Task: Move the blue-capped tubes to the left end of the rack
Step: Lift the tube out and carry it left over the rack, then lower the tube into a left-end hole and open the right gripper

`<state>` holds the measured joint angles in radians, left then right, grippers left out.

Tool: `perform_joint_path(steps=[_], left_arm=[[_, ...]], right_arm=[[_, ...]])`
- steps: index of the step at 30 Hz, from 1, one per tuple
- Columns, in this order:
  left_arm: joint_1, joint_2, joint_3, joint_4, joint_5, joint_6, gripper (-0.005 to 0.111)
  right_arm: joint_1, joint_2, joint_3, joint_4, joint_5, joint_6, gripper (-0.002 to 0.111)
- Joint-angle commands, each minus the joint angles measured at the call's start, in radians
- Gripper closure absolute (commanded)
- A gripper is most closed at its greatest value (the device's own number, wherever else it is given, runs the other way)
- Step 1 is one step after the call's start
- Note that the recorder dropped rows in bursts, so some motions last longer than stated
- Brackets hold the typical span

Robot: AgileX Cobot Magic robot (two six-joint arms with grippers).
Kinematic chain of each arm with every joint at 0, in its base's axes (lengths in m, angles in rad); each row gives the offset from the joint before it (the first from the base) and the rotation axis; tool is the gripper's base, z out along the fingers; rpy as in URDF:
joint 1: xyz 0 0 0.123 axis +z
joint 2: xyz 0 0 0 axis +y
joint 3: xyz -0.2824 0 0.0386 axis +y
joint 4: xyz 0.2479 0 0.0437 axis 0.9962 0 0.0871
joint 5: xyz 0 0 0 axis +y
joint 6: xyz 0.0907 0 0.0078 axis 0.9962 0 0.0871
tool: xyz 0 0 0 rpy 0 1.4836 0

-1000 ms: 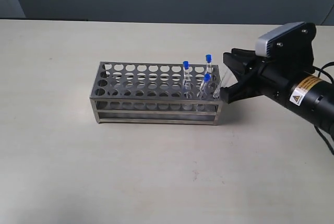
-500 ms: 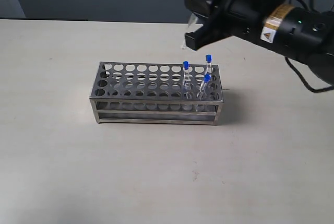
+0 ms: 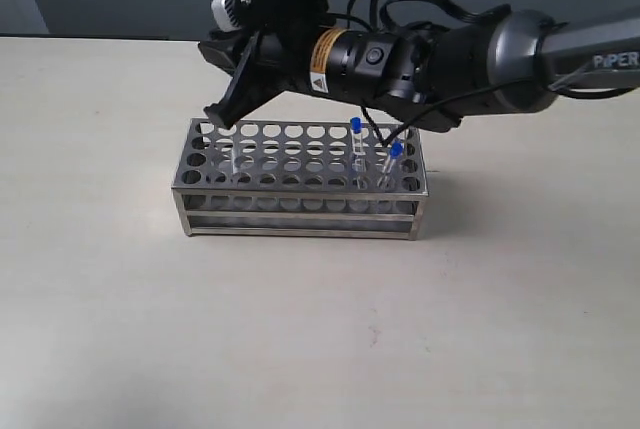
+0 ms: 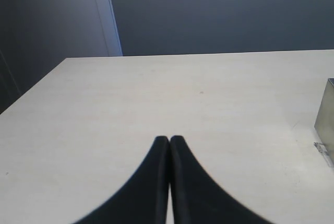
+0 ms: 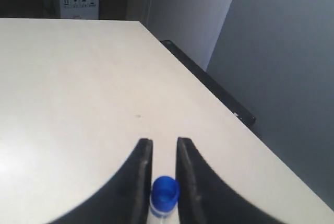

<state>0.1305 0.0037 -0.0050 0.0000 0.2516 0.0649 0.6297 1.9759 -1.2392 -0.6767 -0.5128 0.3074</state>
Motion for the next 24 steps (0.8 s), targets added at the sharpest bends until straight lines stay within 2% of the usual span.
perform_joint_path(steps=[1,7,24], left_arm=[[0.005,-0.004,0.005,0.000,-0.012,-0.004,0.106],[0.005,-0.004,0.005,0.000,-0.012,-0.004,0.106],[0.005,-0.004,0.005,0.000,-0.012,-0.004,0.106]], right_arm=[[-0.001,0.057,-0.061,-0.011,-0.051,-0.001,0.109],[0.001,0.111,-0.135,-0.016,-0.080,0.026,0.109],[0.001,0.128,-0.134,-0.059,-0.076,0.066,0.109]])
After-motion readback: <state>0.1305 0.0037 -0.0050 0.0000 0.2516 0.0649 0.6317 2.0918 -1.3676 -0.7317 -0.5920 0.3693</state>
